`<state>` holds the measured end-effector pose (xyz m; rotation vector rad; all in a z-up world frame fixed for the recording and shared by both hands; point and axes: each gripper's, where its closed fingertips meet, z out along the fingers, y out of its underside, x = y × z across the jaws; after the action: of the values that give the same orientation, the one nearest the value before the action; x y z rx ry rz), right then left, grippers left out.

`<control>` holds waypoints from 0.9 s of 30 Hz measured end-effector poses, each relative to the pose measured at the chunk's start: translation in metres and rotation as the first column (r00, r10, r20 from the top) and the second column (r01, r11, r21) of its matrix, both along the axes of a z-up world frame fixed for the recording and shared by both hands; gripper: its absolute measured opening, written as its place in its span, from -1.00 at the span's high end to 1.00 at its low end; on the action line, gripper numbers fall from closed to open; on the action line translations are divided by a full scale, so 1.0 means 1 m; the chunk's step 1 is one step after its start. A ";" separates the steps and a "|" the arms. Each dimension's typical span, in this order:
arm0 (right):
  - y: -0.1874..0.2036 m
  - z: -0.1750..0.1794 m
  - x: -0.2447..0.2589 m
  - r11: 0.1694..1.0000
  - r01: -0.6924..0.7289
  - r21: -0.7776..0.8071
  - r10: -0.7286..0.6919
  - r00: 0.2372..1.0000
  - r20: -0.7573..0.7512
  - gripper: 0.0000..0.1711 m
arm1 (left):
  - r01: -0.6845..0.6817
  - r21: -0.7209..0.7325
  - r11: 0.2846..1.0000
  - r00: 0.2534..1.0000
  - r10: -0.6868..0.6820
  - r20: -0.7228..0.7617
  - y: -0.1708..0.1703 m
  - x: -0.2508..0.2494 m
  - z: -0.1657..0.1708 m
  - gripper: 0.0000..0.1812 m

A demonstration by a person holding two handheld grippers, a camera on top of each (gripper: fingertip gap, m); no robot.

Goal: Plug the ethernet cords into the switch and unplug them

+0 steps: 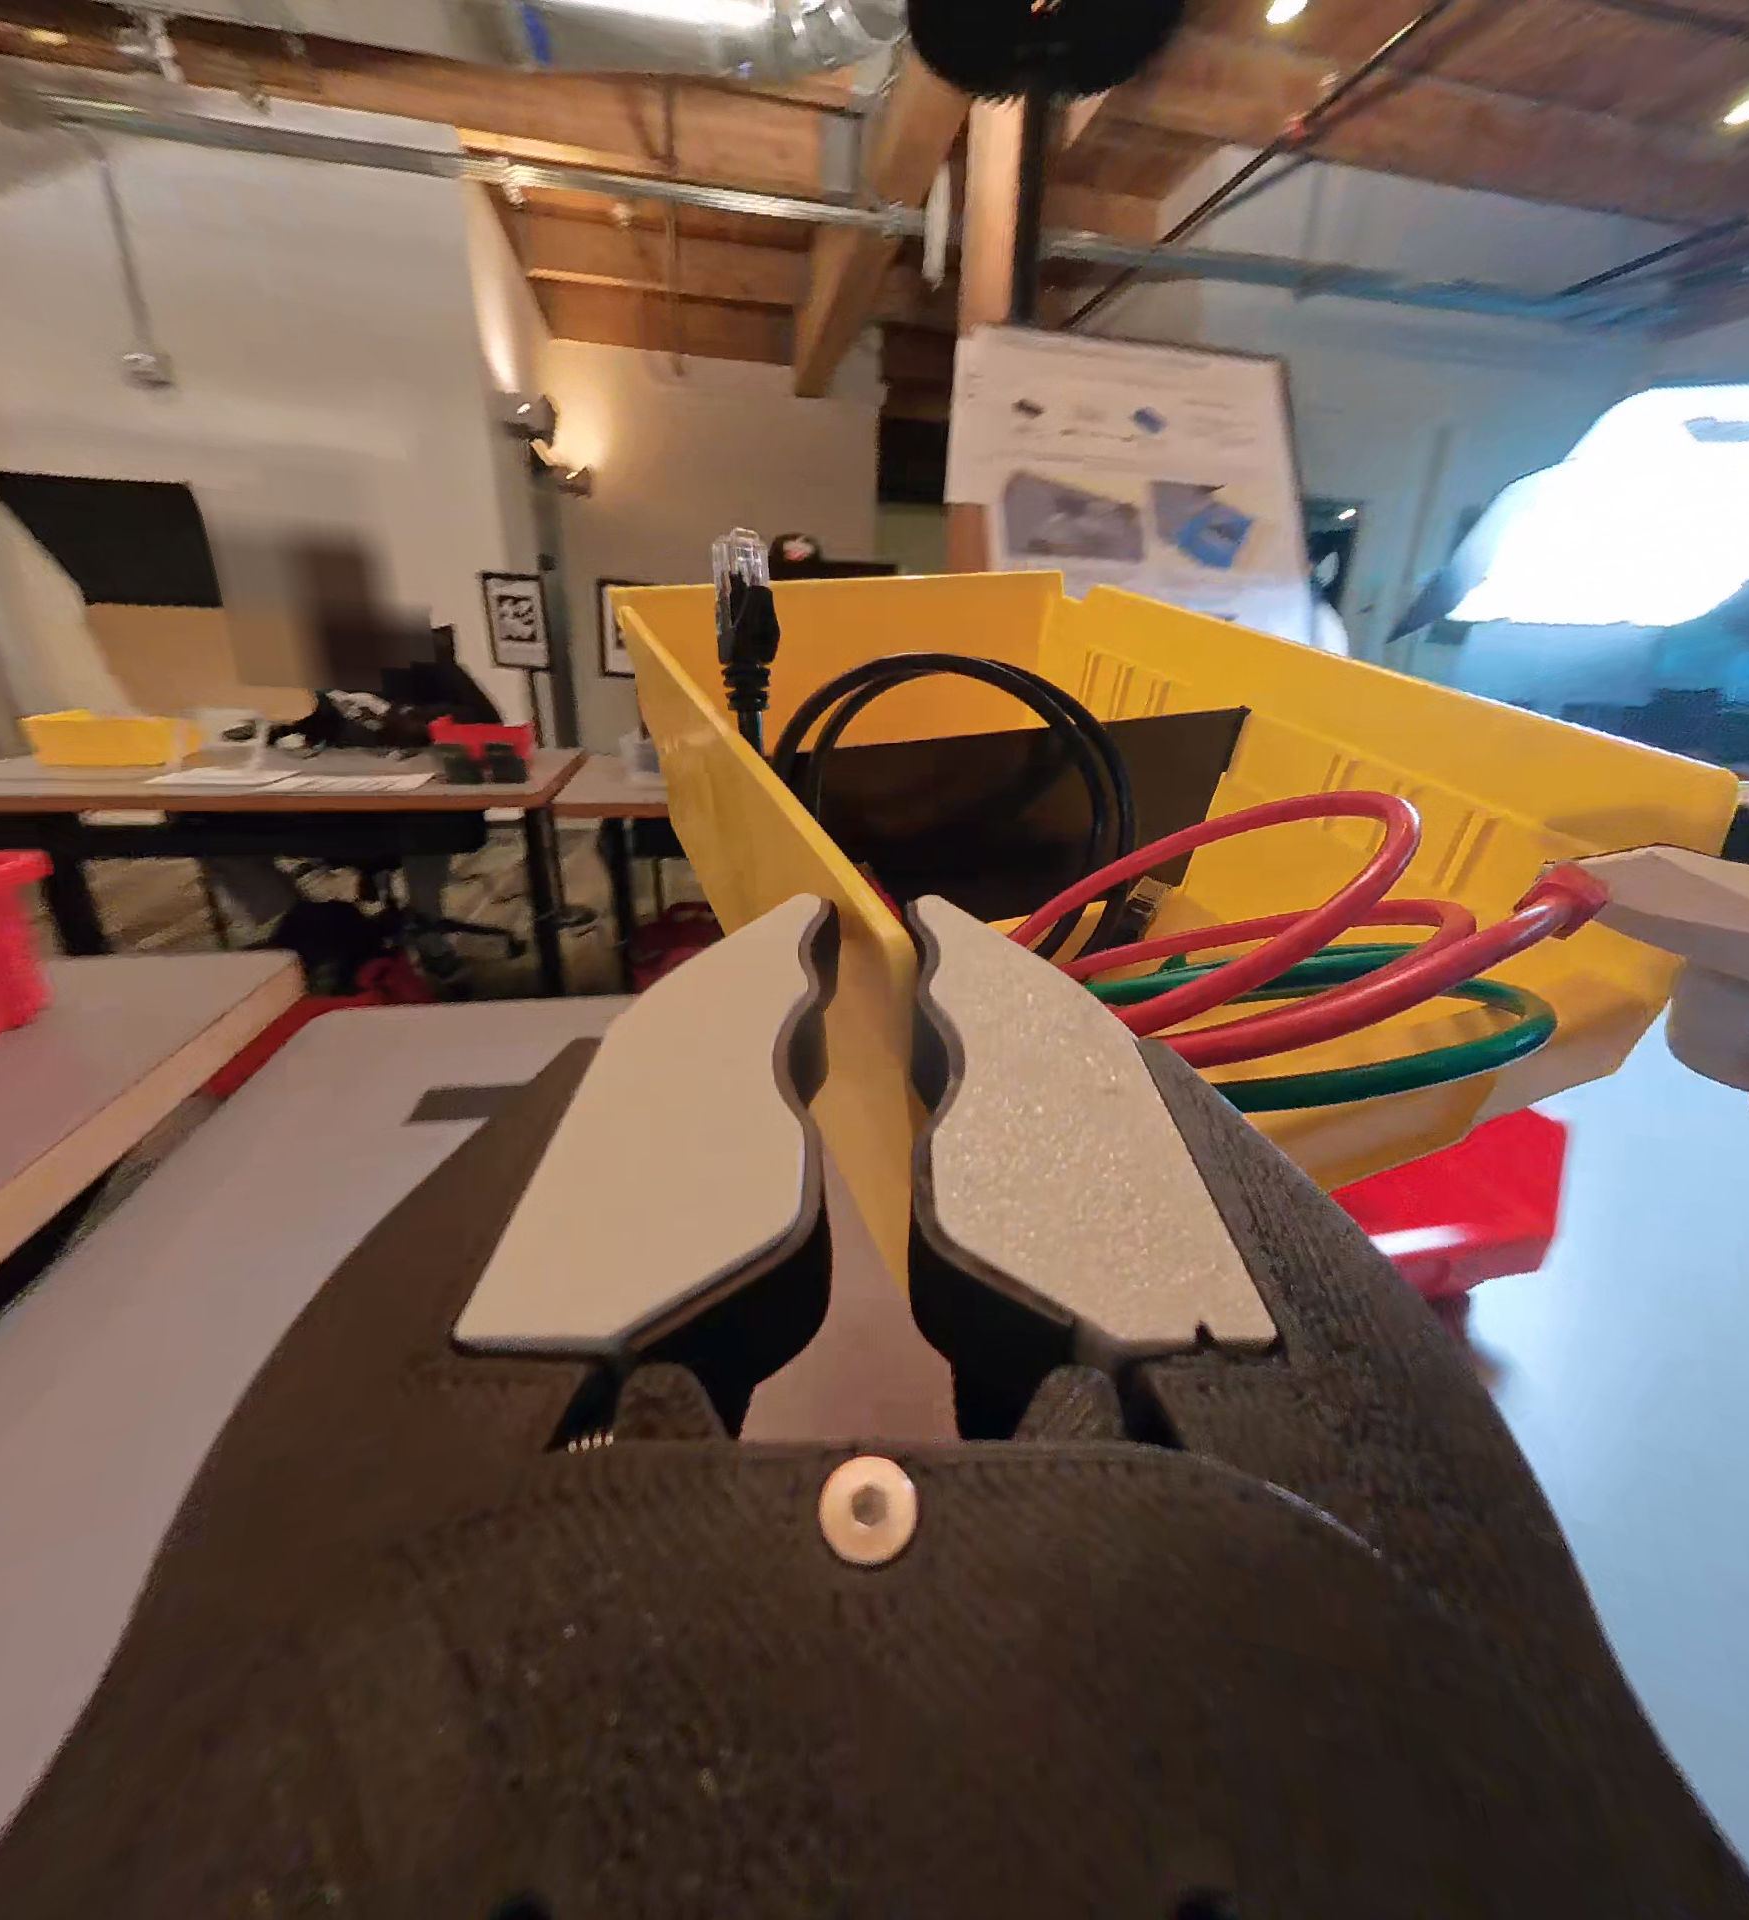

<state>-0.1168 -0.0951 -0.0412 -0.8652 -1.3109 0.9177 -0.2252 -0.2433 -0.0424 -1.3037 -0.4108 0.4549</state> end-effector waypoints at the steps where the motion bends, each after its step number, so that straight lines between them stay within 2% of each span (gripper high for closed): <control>1: -0.010 -0.013 -0.014 1.000 -0.017 -0.022 0.018 1.000 0.017 0.78 | -0.020 -0.015 1.000 1.000 0.020 0.014 -0.012 -0.011 -0.011 0.88; 5: -0.033 -0.070 -0.055 0.994 -0.051 -0.100 0.061 0.993 0.101 0.78 | -0.066 -0.082 0.994 0.994 0.072 0.078 -0.039 -0.045 -0.064 0.89; 11: -0.026 -0.144 -0.083 0.983 -0.027 -0.183 0.072 0.968 0.241 0.79 | -0.073 -0.157 0.985 0.978 0.102 0.182 -0.034 -0.068 -0.131 0.89; 13: -0.019 -0.159 -0.086 0.984 -0.016 -0.180 0.063 0.965 0.256 0.78 | -0.092 -0.161 0.983 0.977 0.120 0.174 -0.028 -0.072 -0.137 0.89; 16: -0.013 -0.173 -0.090 0.988 -0.026 -0.151 0.077 0.935 0.345 0.74 | -0.163 -0.271 0.949 0.966 0.209 0.150 -0.019 -0.083 -0.150 0.91; 19: -0.006 -0.170 -0.078 0.984 -0.090 -0.156 0.146 0.908 0.393 0.62 | -0.089 -0.348 0.933 0.960 0.173 0.221 -0.007 -0.087 -0.167 0.90; 20: 0.000 -0.167 -0.070 0.985 -0.101 -0.140 0.150 0.903 0.403 0.57 | -0.063 -0.345 0.936 0.965 0.146 0.220 -0.004 -0.086 -0.166 0.89; 22: 0.018 -0.164 -0.053 0.989 -0.128 -0.069 0.145 0.872 0.467 0.45 | -0.099 -0.324 0.941 0.973 0.160 0.168 -0.008 -0.087 -0.150 0.82; 25: 0.058 -0.191 -0.029 0.980 -0.170 0.100 0.054 0.718 0.694 0.27 | -0.099 -0.306 0.947 0.983 0.140 0.116 -0.013 -0.080 -0.122 0.76; 27: 0.085 -0.212 -0.022 0.957 -0.210 0.201 -0.032 0.611 0.791 0.21 | -0.073 -0.322 0.944 0.992 0.103 0.077 -0.010 -0.068 -0.105 0.72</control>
<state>-0.1384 -0.0105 -0.2532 -1.0317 -2.2197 0.3689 -0.2931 -0.2538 -0.1477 -1.6297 -0.4890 0.5542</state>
